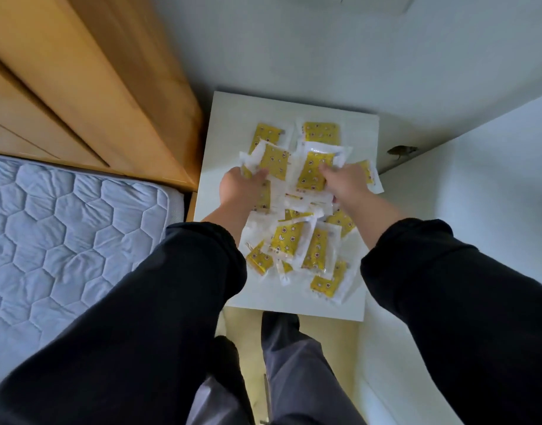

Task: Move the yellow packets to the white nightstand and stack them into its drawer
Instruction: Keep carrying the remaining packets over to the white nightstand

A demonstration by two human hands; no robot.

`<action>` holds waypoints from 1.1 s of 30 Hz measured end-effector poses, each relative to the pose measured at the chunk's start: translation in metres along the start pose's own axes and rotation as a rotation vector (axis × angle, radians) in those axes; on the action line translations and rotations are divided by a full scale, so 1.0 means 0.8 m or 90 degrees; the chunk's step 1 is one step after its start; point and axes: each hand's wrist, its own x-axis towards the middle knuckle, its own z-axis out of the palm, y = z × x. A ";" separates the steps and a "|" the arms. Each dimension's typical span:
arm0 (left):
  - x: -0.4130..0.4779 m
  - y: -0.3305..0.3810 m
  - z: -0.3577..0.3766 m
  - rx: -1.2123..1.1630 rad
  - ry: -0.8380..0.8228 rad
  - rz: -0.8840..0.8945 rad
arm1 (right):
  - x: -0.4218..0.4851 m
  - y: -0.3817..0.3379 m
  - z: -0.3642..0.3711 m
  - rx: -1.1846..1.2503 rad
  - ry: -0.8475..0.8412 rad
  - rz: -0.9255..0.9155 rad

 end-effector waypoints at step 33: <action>-0.129 -0.096 -0.045 0.139 -0.111 0.184 | -0.120 0.102 0.025 -0.168 -0.074 -0.099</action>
